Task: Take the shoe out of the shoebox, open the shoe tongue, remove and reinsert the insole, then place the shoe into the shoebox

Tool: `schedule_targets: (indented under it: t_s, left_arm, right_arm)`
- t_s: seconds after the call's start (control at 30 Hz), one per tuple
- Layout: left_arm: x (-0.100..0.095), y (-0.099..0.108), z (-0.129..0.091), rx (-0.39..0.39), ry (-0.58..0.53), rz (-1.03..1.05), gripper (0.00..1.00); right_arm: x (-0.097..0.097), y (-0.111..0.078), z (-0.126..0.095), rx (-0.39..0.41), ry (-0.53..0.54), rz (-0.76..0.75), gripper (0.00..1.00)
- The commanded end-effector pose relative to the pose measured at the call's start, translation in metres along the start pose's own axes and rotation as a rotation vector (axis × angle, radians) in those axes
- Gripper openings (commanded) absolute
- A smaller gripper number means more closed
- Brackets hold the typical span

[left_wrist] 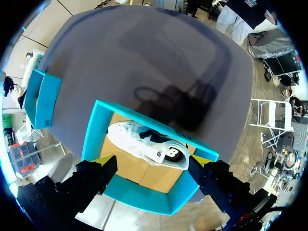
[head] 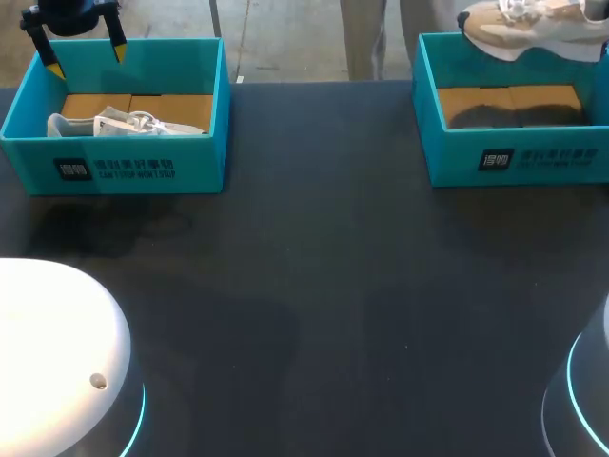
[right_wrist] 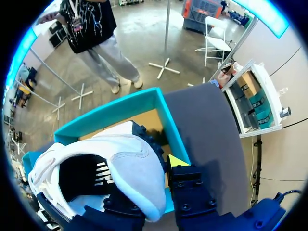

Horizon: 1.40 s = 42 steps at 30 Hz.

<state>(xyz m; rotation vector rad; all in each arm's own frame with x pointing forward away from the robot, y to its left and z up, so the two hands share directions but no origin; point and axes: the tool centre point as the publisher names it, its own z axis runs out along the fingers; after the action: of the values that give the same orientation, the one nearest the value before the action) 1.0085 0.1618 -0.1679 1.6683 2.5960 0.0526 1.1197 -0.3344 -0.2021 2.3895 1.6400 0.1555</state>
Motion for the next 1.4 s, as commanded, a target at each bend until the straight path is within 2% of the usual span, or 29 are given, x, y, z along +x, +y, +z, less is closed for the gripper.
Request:
schedule_targets:
  t_s: [0.03,0.37,0.63,1.4]
  left_arm:
    - [0.000,0.000,0.000,-0.001,0.002,0.000,1.00]
    - [0.000,0.000,0.000,-0.001,0.002,0.000,1.00]
    - [0.000,0.000,0.000,-0.001,0.002,0.000,1.00]
    - [0.000,0.000,0.000,-0.001,0.002,0.000,1.00]
  right_arm:
    - [0.004,-0.012,-0.016,-0.057,-0.013,0.015,0.00]
    - [0.020,-0.043,-0.039,-0.073,-0.016,0.042,0.00]
    - [0.021,-0.077,-0.057,-0.080,-0.048,0.050,0.00]
    - [0.054,-0.195,-0.100,-0.074,-0.085,0.067,0.00]
